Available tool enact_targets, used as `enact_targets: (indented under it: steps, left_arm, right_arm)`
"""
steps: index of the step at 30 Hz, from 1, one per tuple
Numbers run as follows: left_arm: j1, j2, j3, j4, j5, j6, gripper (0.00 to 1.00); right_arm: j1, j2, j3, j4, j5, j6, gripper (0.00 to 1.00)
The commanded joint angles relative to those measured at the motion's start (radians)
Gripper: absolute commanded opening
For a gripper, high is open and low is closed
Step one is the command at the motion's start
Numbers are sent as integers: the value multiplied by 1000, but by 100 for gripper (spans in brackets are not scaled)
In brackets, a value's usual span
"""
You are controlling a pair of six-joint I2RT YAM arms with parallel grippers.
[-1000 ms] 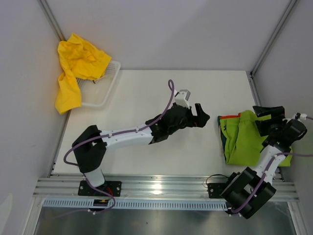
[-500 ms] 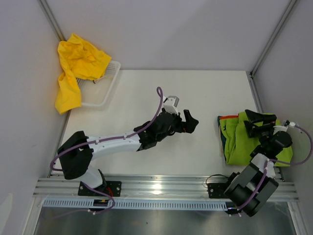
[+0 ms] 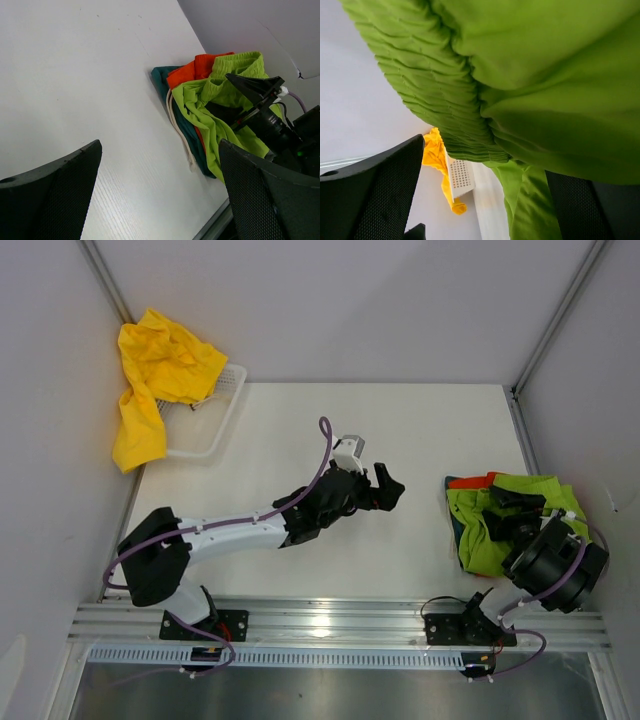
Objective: Fold and stack the shorts
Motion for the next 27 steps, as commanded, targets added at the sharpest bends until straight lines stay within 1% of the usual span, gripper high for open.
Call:
enact_targets:
  steps: [1, 2, 3, 5, 6, 7, 8, 9, 10, 13, 15, 16, 18, 19, 21, 22, 23, 24, 25, 27]
  left_arm:
    - [6, 6, 22, 37, -2, 8, 99]
    - [5, 6, 25, 34, -5, 13, 99]
    - [6, 5, 33, 27, -7, 14, 99]
    - [5, 2, 39, 24, -8, 19, 99]
    - [5, 1, 39, 23, -10, 20, 99]
    - [6, 0, 43, 21, -10, 20, 99]
    - [6, -2, 40, 20, -10, 20, 99]
    - [6, -2, 42, 20, -8, 20, 99]
    - [5, -2, 42, 20, -8, 20, 99]
    - [3, 0, 42, 20, -4, 17, 99]
    - [3, 3, 47, 20, 1, 14, 99]
    - [5, 5, 47, 20, 6, 16, 99]
    - [2, 5, 53, 9, 7, 17, 99]
    - [3, 3, 54, 6, 6, 20, 99]
    - [2, -5, 57, -3, -1, 28, 99]
    - [2, -6, 54, -3, -5, 30, 99]
    - [3, -8, 54, -3, -10, 33, 99]
    - [3, -9, 53, -2, -10, 34, 99]
    - [3, -6, 56, 0, -10, 34, 99]
    - [2, 5, 62, 3, -2, 33, 99]
  right_arm:
    - [8, 27, 19, 34, 20, -1, 100]
    - [14, 10, 33, 7, 18, -6, 99]
    - [22, -43, 46, -21, 20, -12, 99]
    - [37, -120, 97, -163, 26, -52, 99]
    - [39, -210, 119, -222, 38, -76, 100]
    - [41, -260, 141, -339, 47, -98, 99]
    - [39, -307, 191, -406, 56, -150, 99]
    - [39, -391, 220, -466, 75, -176, 99]
    - [36, -424, 246, -557, 79, -199, 100]
    - [12, -469, 325, -621, 64, -215, 100]
    - [-1, -435, 349, -566, 37, -173, 100]
    - [-5, -388, 349, -536, 14, -155, 100]
    - [-22, -336, 340, -457, -3, -89, 99]
    - [-24, -308, 331, -390, -9, -74, 100]
    - [-25, -213, 319, -313, -22, -38, 99]
    - [-19, -181, 299, -223, -23, 0, 99]
    - [-16, -112, 287, -171, -17, 21, 99]
    - [-12, -78, 273, -65, -11, 43, 99]
    - [10, -44, 261, -26, 3, 66, 99]
    - [63, 41, 269, -3, 56, 40, 100]
